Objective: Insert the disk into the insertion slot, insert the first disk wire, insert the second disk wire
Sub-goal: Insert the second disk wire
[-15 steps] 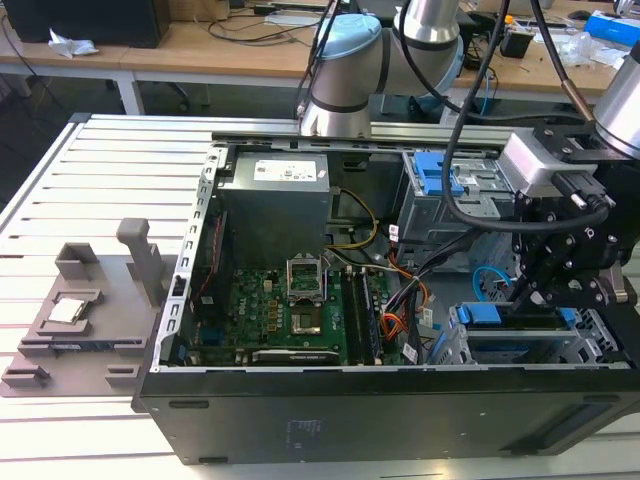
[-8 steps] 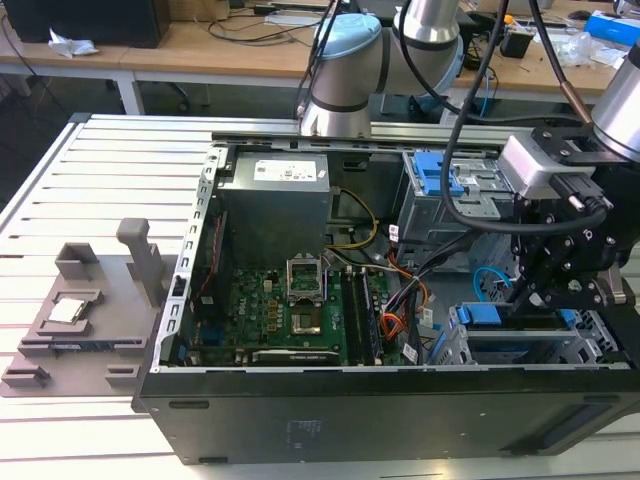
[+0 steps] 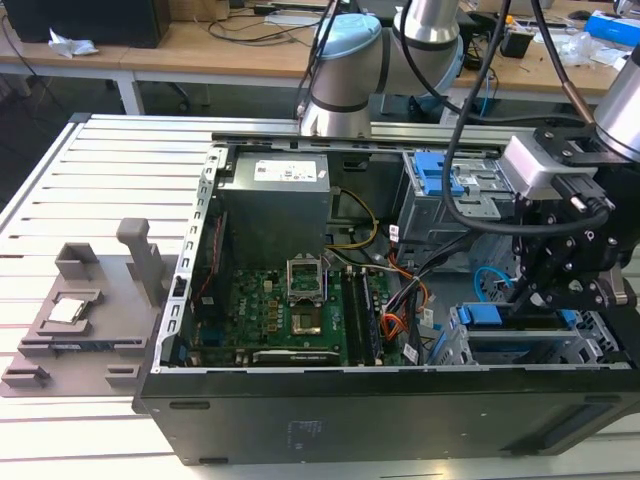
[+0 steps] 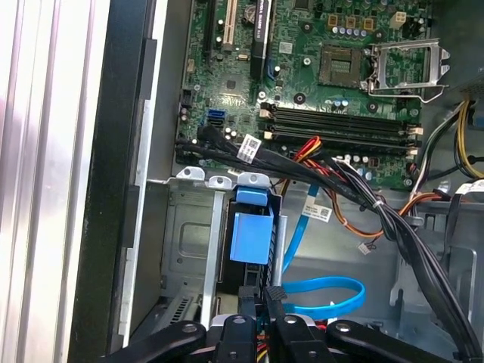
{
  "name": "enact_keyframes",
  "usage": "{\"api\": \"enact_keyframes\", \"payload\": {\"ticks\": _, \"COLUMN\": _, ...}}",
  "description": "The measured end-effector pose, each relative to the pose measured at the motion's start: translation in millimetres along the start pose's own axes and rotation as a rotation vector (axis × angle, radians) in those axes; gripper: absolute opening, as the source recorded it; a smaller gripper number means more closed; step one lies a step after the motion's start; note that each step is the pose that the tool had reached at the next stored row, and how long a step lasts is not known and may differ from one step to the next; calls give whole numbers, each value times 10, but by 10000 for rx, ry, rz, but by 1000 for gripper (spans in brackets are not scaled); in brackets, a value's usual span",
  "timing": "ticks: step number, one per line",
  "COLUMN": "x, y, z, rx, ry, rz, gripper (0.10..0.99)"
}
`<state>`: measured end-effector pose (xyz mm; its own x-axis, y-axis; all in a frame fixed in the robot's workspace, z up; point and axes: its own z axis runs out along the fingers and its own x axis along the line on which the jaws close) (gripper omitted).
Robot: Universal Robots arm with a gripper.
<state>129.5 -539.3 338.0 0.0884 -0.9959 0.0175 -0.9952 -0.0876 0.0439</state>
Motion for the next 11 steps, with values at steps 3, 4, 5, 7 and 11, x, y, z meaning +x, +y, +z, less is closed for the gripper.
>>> {"api": "enact_keyframes", "payload": {"ticks": 3, "x": 1, "y": 0, "z": -12, "rx": 0, "ry": -2, "rz": 26, "gripper": 165}}
{"api": "enact_keyframes", "payload": {"ticks": 4, "x": 2, "y": 1, "z": -22, "rx": 1, "ry": -9, "rz": 26, "gripper": 165}}
{"api": "enact_keyframes", "payload": {"ticks": 5, "x": 7, "y": 1, "z": -25, "rx": 2, "ry": -33, "rz": 27, "gripper": 165}}
{"api": "enact_keyframes", "payload": {"ticks": 7, "x": 34, "y": 4, "z": -23, "rx": 3, "ry": -77, "rz": 140, "gripper": 165}}
{"api": "enact_keyframes", "payload": {"ticks": 11, "x": 41, "y": 4, "z": -8, "rx": -5, "ry": -85, "rz": 289, "gripper": 165}}
